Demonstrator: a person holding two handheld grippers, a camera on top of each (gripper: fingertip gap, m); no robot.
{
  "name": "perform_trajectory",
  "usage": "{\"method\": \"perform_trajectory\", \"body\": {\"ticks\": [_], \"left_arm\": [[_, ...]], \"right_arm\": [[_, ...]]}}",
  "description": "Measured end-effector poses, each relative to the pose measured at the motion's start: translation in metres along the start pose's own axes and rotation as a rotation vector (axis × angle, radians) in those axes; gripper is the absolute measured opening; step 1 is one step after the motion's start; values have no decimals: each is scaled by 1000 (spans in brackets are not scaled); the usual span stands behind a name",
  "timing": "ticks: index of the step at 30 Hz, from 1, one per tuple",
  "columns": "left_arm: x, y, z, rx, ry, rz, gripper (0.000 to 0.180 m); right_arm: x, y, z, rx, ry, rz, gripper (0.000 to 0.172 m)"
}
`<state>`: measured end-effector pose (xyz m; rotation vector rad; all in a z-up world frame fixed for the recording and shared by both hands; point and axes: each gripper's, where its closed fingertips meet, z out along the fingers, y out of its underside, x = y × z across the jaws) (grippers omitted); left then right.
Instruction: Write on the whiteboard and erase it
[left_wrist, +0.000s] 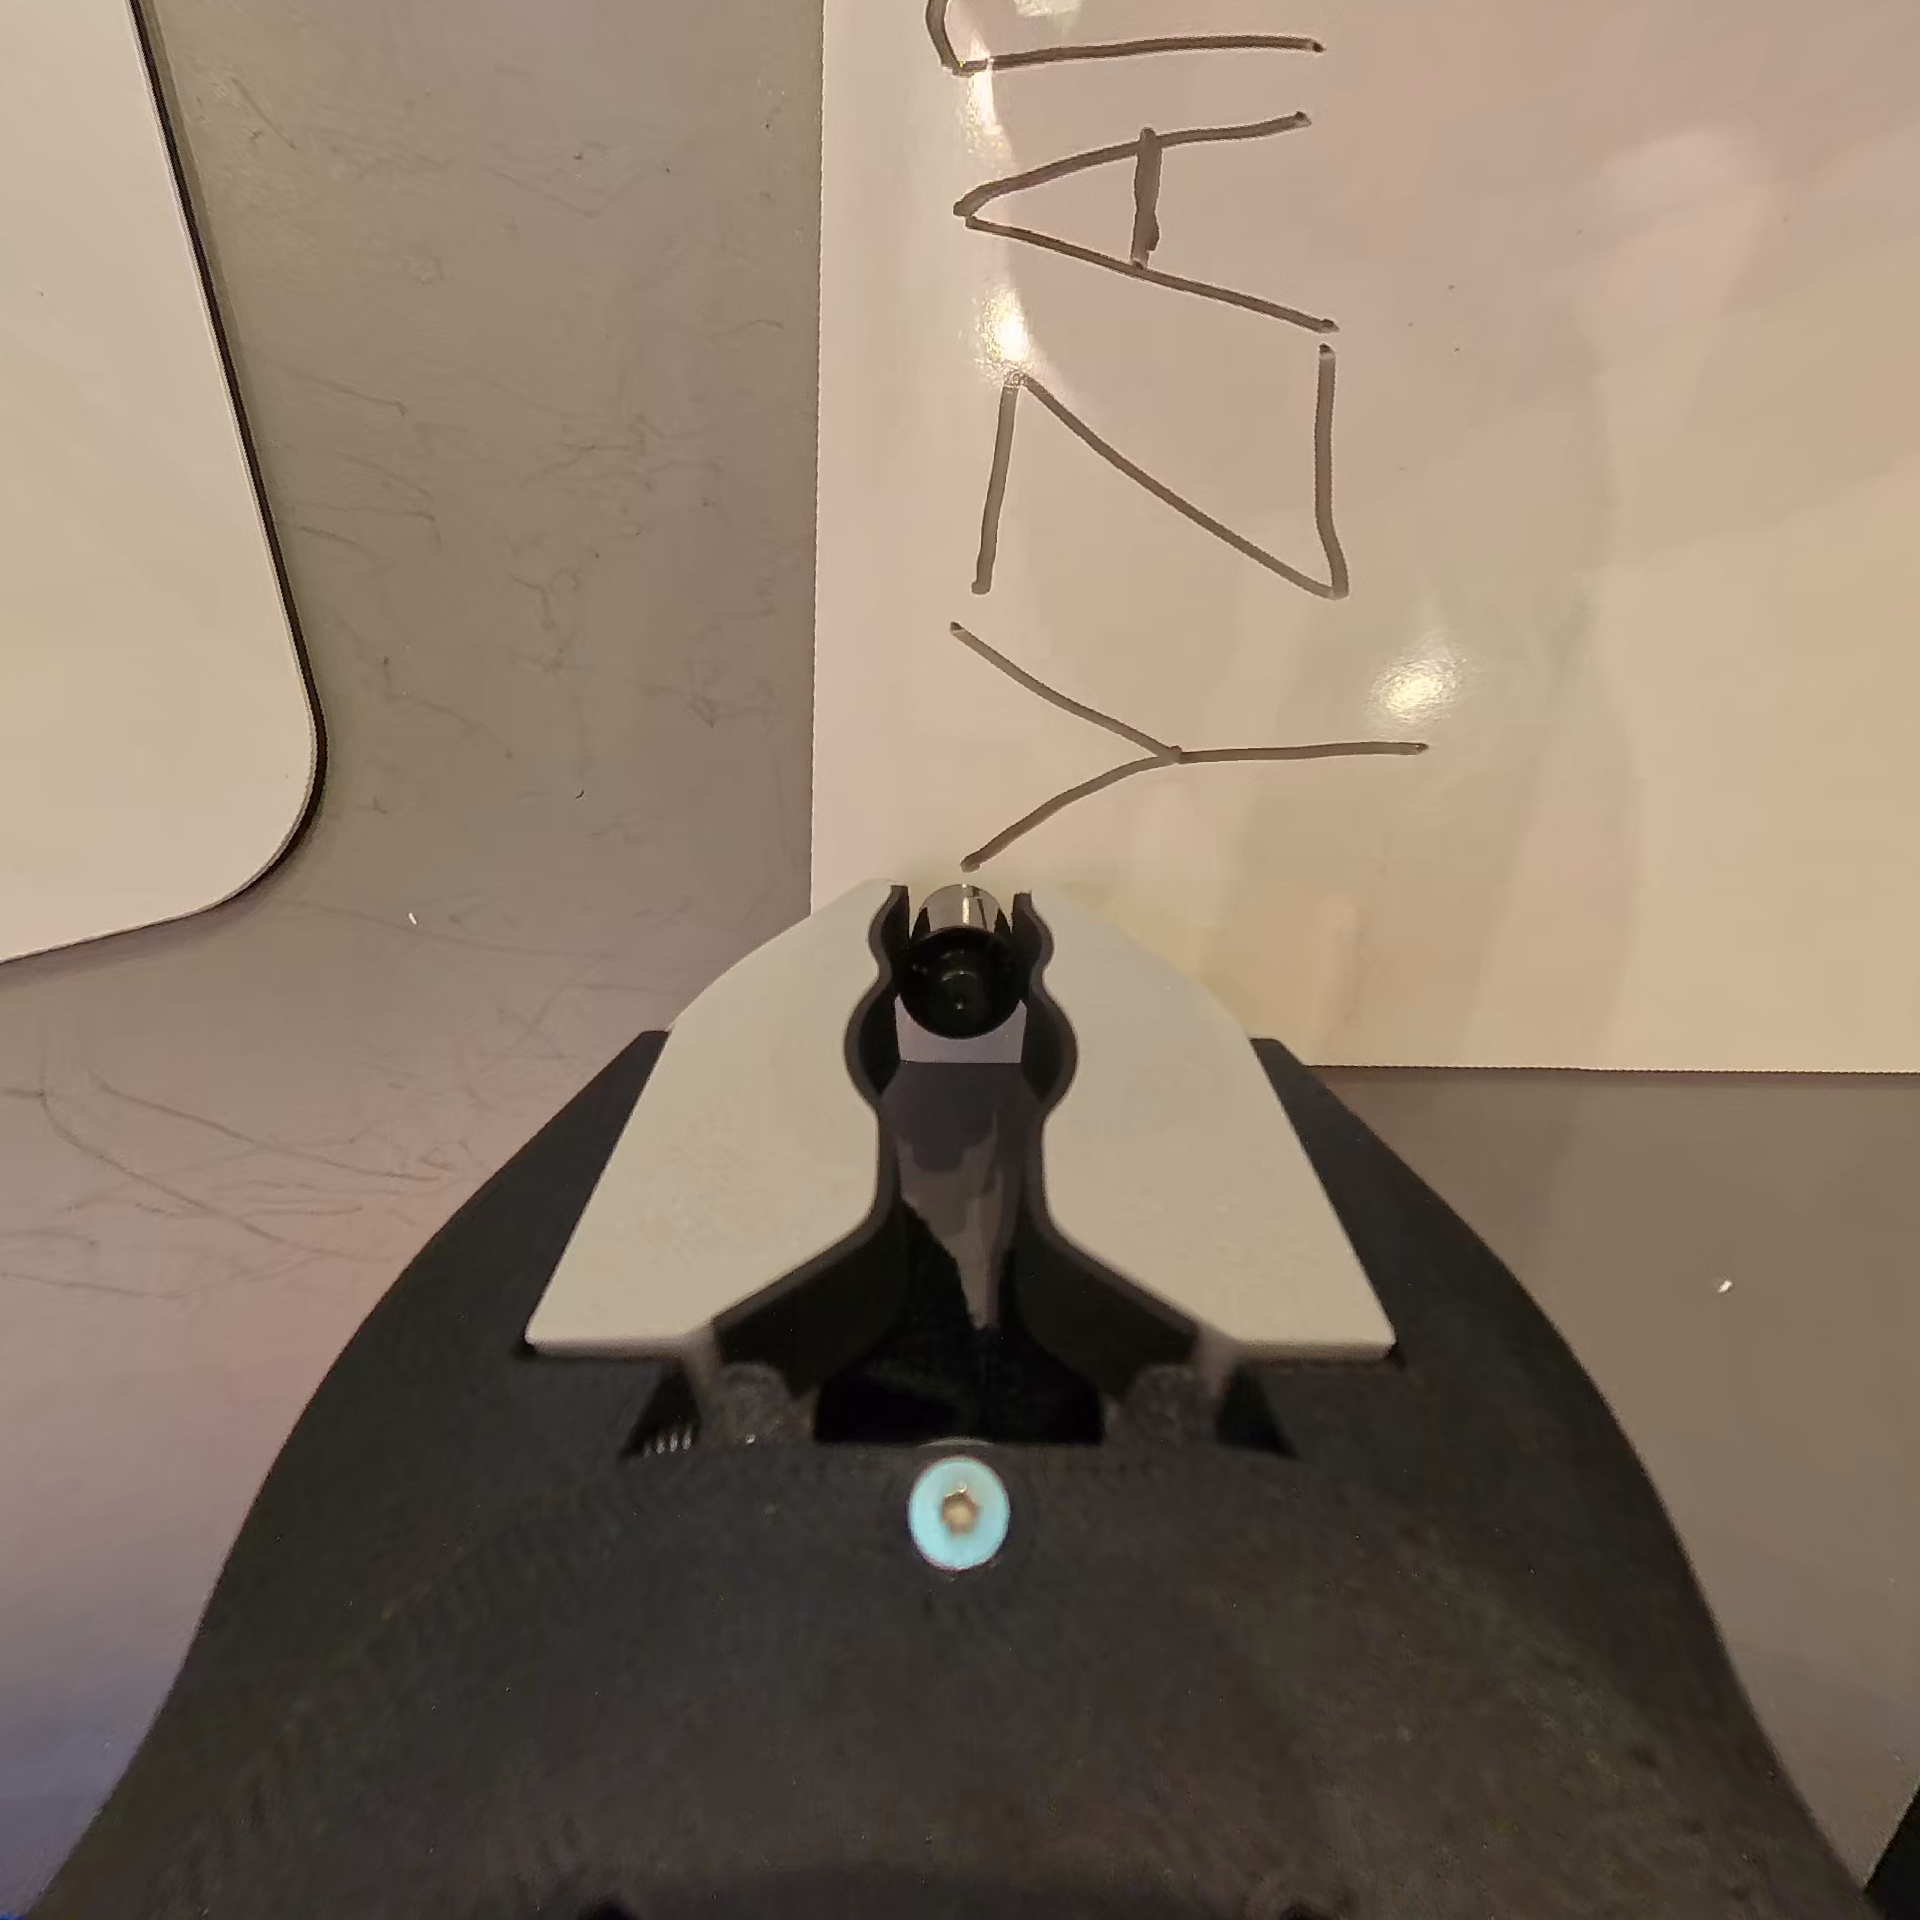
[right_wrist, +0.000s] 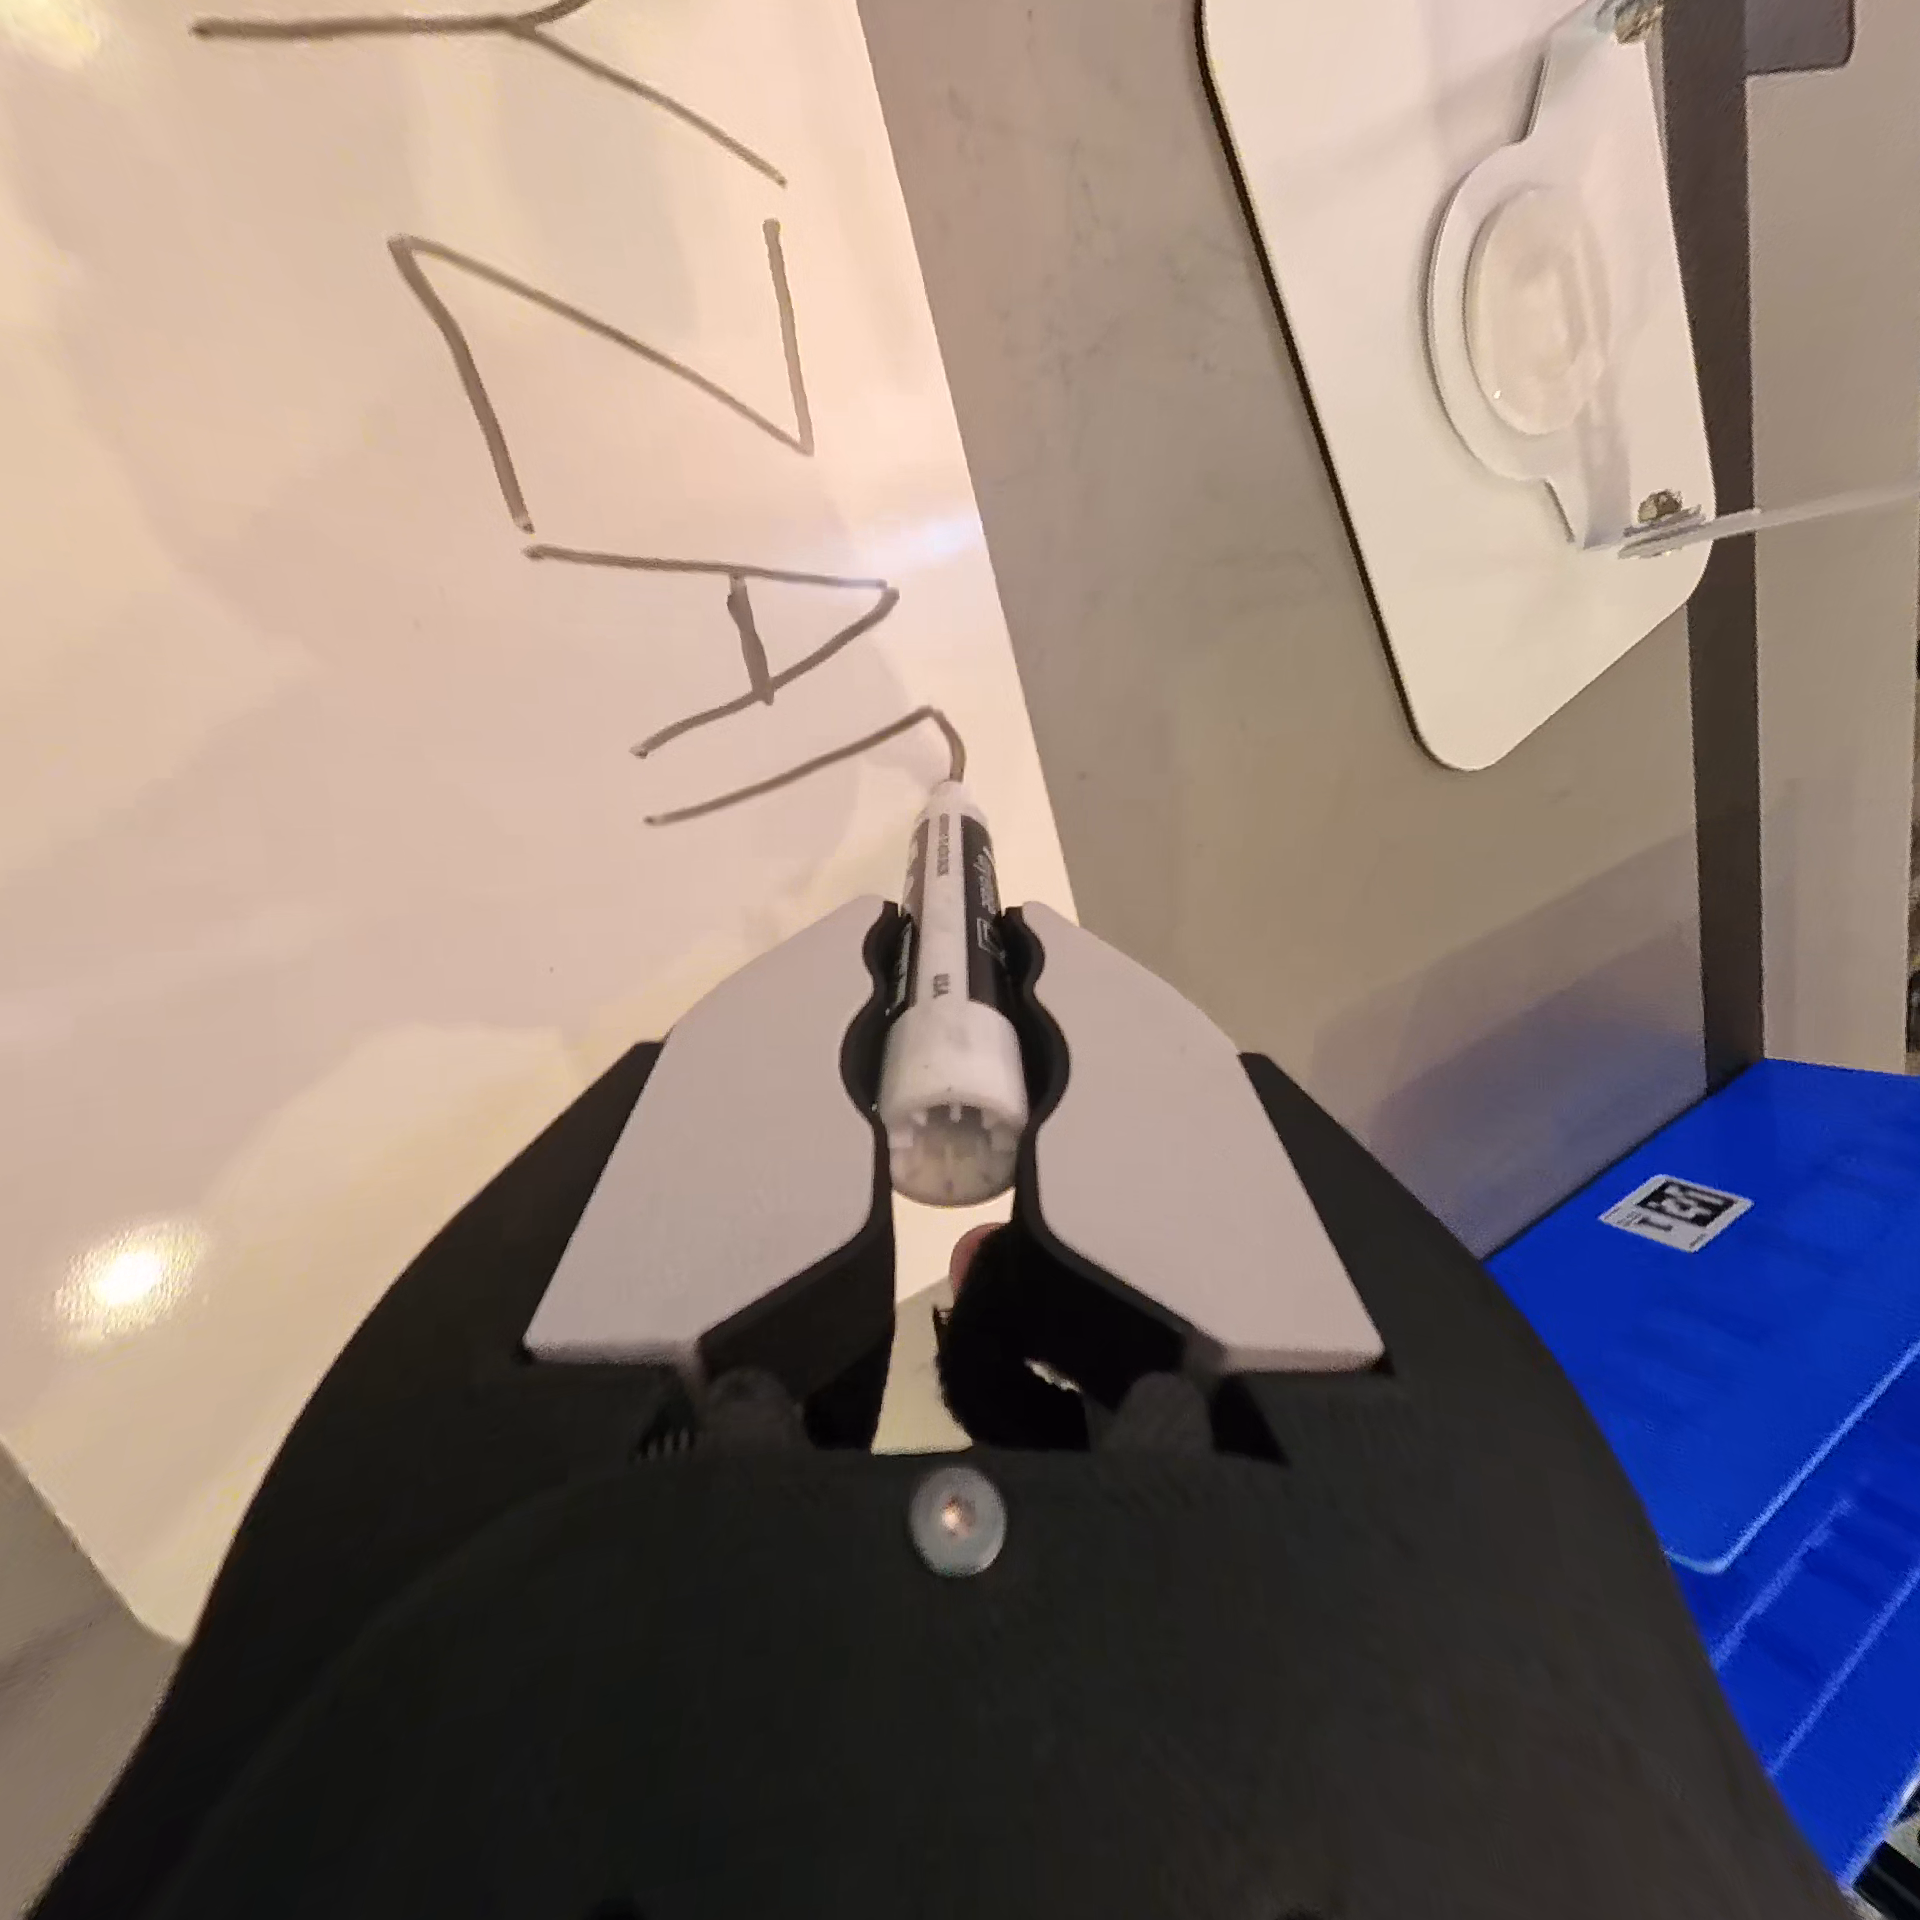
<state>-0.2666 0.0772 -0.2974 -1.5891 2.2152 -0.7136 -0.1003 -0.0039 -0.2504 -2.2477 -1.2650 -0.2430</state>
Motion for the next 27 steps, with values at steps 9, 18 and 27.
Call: {"method": "perform_trajectory", "body": {"ticks": [9,18,27], "left_arm": [[0,0,0,1,1,0,19],[0,0,0,2,1,0,19],[0,-1,1,3,2,-1,19]], "right_arm": [[-28,-7,-11,36,-57,-9,20],[-22,4,-13,5,-44,1,20],[-39,17,-29,-5,-86,10,20]]}}
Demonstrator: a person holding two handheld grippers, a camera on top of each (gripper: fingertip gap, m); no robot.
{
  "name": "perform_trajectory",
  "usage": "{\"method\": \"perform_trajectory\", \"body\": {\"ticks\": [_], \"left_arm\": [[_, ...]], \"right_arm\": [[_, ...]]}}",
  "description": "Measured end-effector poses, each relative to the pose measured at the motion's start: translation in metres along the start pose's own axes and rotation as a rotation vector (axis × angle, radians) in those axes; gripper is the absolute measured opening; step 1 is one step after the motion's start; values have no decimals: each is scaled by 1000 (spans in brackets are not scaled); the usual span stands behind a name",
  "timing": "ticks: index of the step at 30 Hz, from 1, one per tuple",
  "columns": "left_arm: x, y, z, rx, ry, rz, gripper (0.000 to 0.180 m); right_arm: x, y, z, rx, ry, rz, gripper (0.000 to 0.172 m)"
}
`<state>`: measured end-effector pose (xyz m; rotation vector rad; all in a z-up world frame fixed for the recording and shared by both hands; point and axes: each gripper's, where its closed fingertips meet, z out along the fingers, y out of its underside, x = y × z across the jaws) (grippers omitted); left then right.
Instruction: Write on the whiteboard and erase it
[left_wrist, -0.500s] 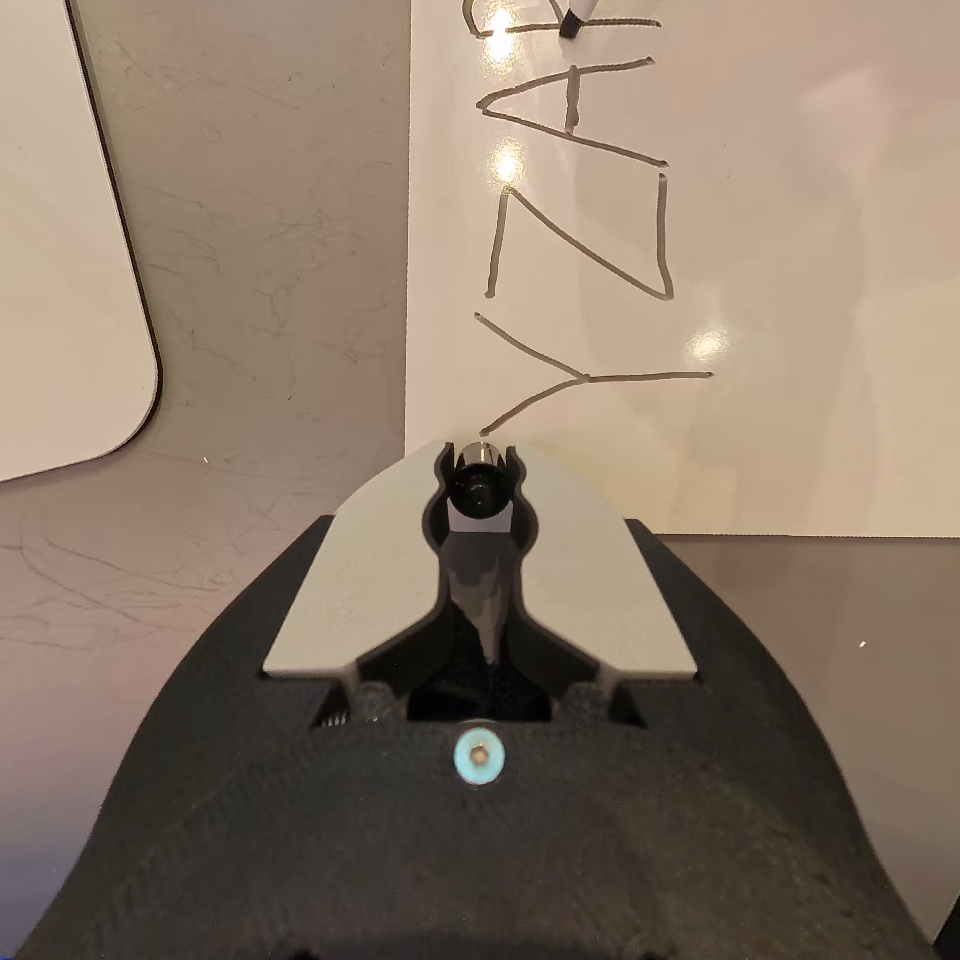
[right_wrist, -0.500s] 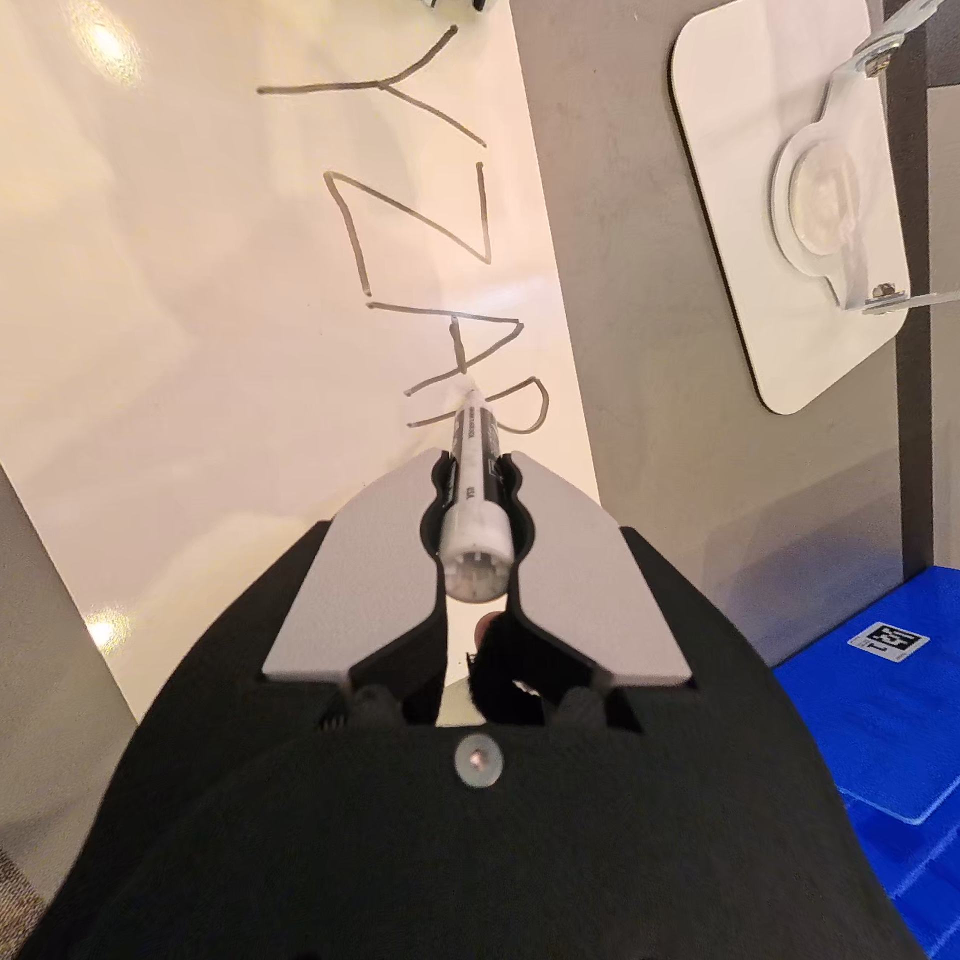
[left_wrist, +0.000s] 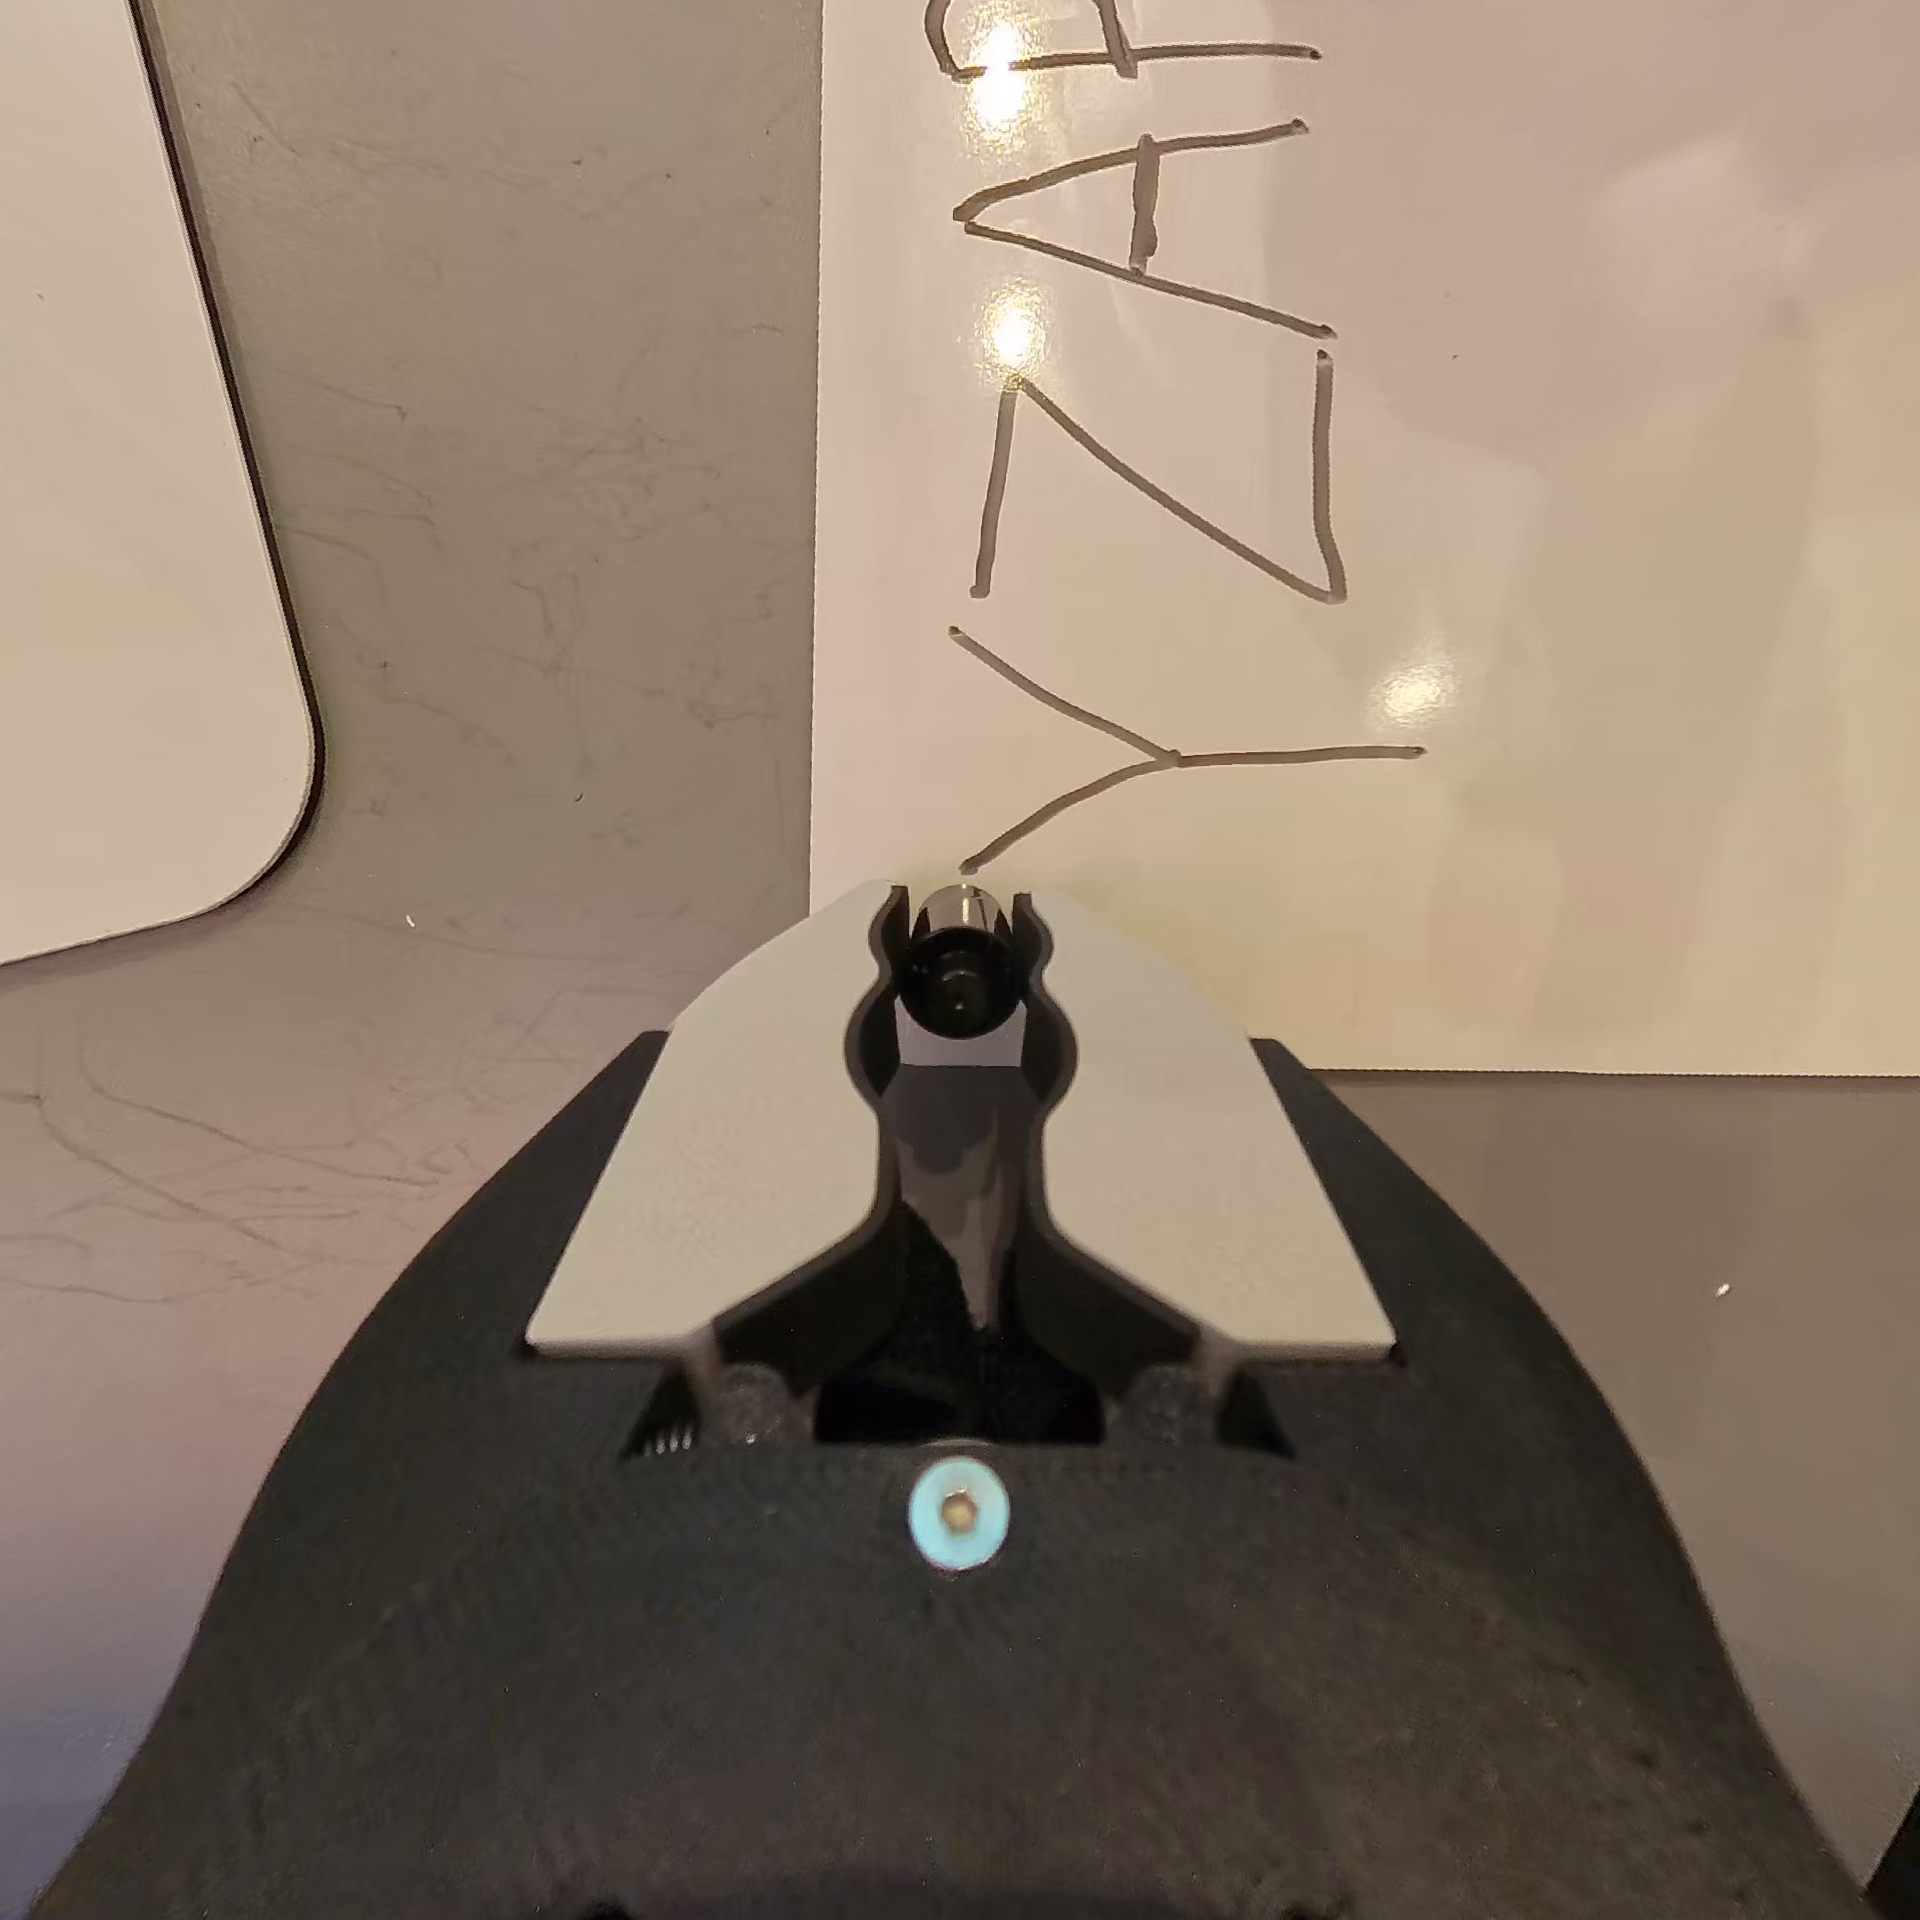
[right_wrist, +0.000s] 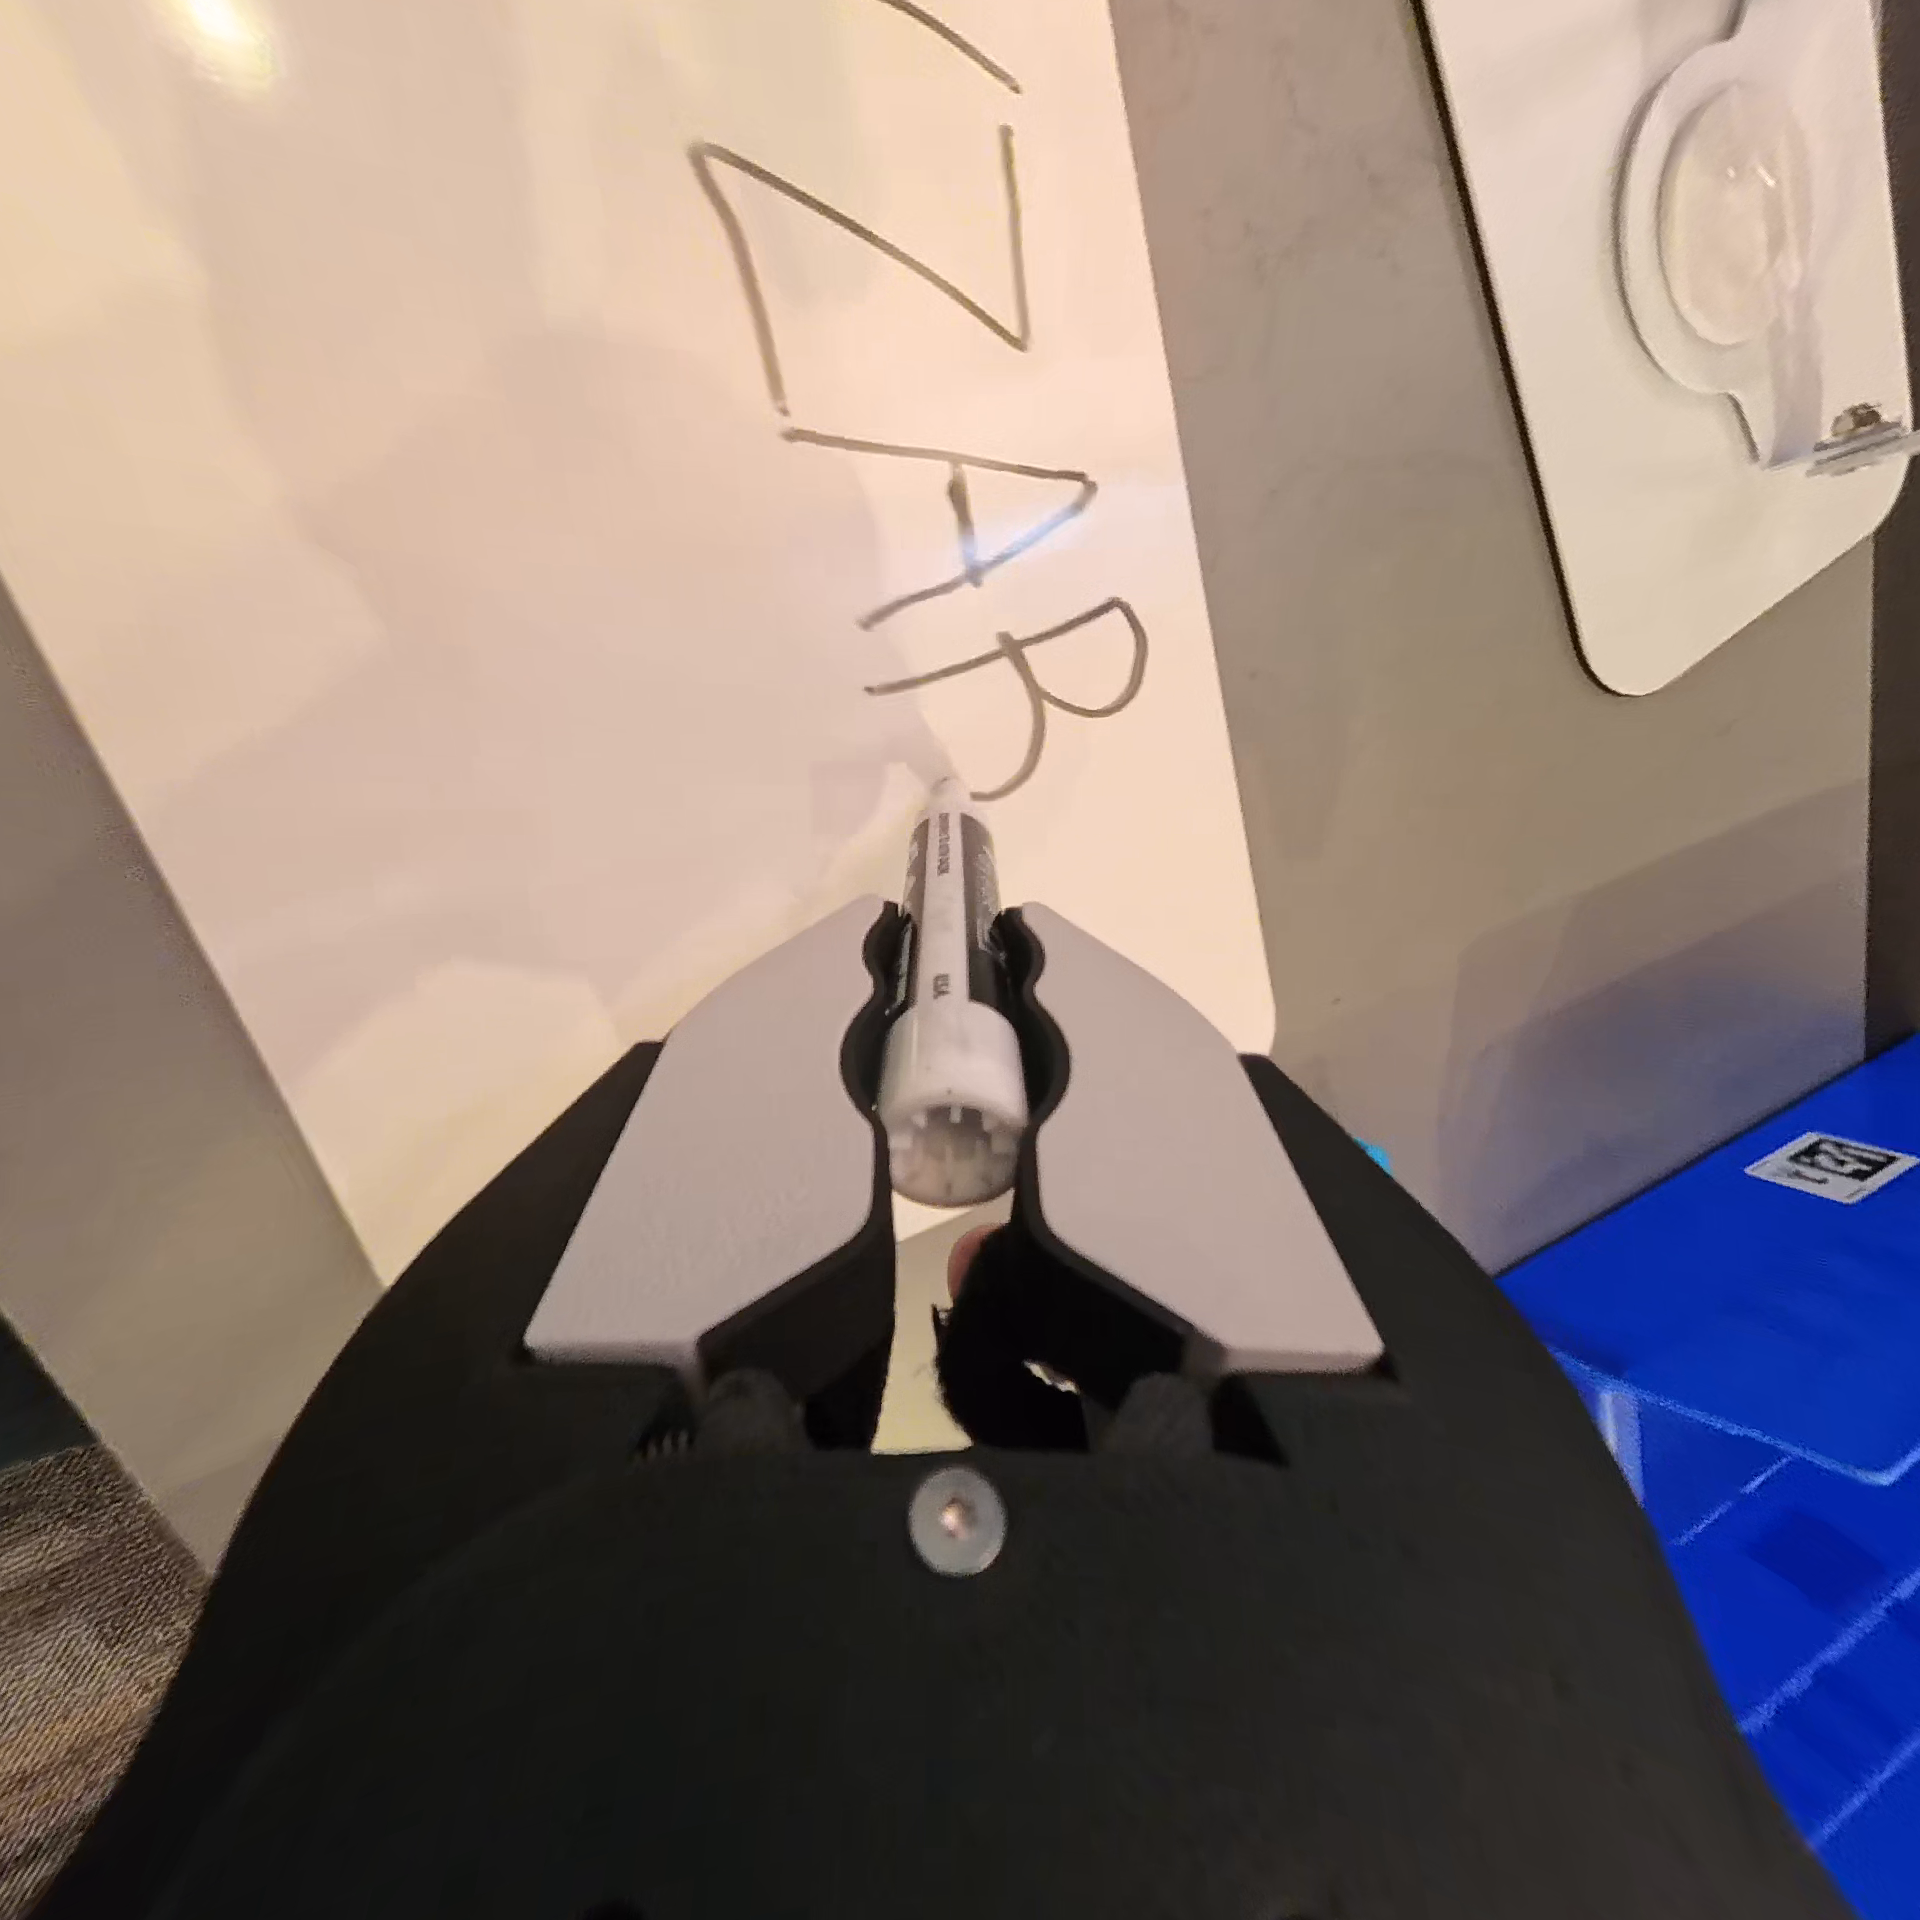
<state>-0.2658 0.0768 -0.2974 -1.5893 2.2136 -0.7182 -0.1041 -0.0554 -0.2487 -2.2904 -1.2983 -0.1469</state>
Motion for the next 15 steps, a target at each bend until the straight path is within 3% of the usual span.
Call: {"method": "perform_trajectory", "body": {"ticks": [8,15], "left_arm": [[0,0,0,-1,-2,1,19],[0,0,0,2,1,1,19]], "right_arm": [[-11,-21,5,39,-19,-26,20],[27,-5,-1,31,95,62,20]]}}
